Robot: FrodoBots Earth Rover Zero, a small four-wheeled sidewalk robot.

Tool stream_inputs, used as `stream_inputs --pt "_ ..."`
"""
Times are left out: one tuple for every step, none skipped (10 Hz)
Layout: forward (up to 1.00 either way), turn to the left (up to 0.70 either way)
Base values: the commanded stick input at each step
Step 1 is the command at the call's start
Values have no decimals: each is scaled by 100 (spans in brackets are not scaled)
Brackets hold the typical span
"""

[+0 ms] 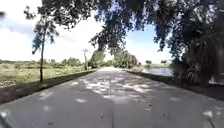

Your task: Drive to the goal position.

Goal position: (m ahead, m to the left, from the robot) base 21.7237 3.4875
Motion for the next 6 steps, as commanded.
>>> stream_inputs --pt "70 0" --pt "70 0" --pt "70 0" --pt "70 0" --pt "70 0" --pt "70 0"
